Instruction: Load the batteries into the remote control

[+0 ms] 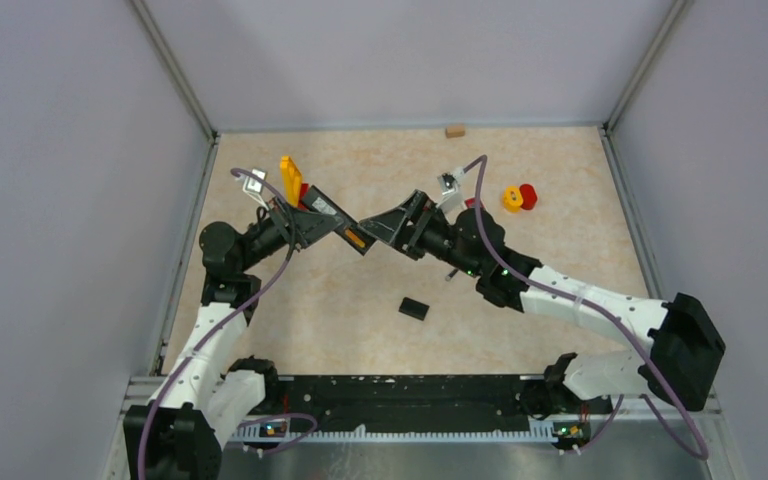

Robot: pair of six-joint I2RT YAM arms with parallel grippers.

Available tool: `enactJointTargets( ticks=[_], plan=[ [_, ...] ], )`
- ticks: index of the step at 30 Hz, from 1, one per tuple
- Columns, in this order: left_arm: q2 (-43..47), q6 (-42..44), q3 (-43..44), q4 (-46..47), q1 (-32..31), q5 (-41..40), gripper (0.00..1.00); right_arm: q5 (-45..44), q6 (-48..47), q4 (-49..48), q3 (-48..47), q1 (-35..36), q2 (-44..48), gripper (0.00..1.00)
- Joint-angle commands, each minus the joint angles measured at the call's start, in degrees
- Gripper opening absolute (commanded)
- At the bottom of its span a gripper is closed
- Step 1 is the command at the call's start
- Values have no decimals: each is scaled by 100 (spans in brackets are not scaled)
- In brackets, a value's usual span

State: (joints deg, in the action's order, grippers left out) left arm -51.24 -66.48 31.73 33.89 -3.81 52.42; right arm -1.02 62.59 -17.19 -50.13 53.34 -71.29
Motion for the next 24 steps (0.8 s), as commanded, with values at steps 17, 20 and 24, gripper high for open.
enactJointTargets(
  ticks=[17, 20, 24],
  plan=[
    [147, 81, 103, 338, -14, -128, 0, 1367, 1429, -1879, -225, -28, -1008, 66],
    [141, 97, 93, 337, -14, -106, 0, 1359, 1430, -1884, -250, -21, -1048, 65],
    [158, 122, 81, 352, -14, -52, 0, 1332, 1452, -1894, -282, -32, -1085, 65]
  ],
)
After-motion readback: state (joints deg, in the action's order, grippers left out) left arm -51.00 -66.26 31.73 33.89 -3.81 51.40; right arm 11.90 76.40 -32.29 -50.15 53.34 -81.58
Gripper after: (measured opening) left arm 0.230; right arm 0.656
